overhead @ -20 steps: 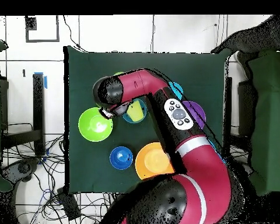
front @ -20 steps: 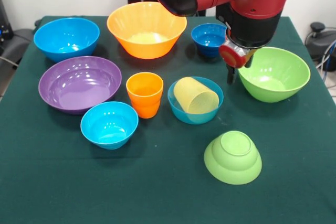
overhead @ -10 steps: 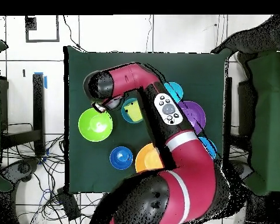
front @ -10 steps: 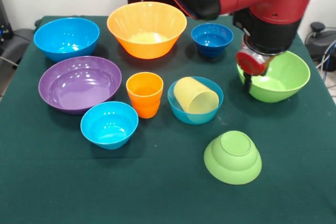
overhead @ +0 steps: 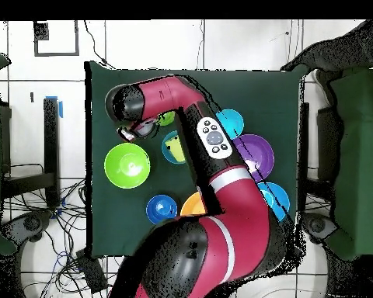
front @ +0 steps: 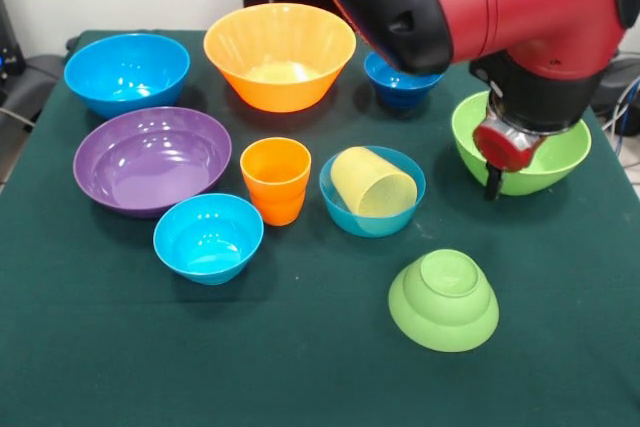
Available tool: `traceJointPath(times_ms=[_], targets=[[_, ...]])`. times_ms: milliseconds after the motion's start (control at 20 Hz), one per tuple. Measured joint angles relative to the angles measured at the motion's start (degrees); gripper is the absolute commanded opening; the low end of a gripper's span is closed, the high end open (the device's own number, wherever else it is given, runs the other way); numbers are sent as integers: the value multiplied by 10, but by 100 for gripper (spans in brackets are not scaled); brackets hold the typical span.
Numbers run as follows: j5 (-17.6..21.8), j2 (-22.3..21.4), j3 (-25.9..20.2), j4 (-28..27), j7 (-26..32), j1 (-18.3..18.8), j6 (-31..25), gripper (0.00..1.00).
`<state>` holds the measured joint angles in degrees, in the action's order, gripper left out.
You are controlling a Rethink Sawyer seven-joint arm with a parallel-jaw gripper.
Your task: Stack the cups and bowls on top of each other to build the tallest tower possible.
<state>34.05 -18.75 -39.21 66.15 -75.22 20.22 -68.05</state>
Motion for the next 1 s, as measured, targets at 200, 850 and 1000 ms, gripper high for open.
traceJointPath(times_ms=[200,850,1000], targets=[[0,19,0,-26,0,1,-19,100],[0,45,0,-51,0,10,-41,100],[-2,45,0,-51,0,10,-41,100]])
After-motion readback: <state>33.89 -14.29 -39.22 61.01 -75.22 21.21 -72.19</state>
